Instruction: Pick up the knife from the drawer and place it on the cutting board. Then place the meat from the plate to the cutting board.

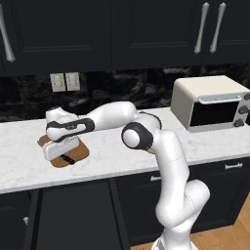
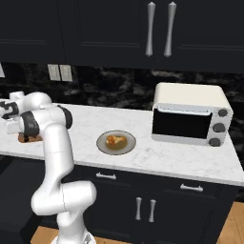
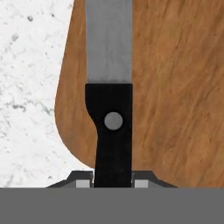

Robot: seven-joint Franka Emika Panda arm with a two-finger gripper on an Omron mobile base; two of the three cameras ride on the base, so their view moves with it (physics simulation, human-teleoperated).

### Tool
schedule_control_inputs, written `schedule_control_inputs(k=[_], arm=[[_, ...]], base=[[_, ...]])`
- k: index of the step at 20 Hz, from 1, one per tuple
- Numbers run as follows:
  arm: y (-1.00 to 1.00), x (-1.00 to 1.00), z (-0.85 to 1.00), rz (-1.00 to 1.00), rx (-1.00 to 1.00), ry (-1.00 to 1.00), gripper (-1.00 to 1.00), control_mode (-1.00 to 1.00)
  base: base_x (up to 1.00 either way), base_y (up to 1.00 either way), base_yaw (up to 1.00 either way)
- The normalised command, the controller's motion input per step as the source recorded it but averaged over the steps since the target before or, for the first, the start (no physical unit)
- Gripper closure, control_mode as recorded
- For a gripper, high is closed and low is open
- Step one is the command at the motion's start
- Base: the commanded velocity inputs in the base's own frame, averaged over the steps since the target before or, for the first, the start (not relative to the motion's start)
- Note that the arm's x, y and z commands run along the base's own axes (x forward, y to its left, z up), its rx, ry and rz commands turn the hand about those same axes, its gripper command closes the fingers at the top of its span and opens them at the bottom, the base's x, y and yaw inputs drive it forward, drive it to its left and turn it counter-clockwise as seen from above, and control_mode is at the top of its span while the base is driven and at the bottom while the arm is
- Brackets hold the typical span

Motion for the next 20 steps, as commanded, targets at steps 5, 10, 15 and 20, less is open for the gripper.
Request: schedule_control_inputs(k=[5, 10, 15, 20], arm=[[0.15, 0.26, -0.04, 0.00, 0.00, 0.00, 1.00, -1.00], [0.02, 0.42, 0.00, 0.00, 0.00, 0.00, 1.00, -1.00], [0.00, 0.33, -0.10, 0.00, 0.00, 0.00, 1.00, -1.00], [0.00, 0.00, -0.03, 0.00, 0.00, 0.00, -1.00, -1.00]], base=[[0.00, 0.00, 0.00], [0.00, 0.00, 0.00], [0.00, 0.00, 0.00], [0.00, 0.00, 0.00]])
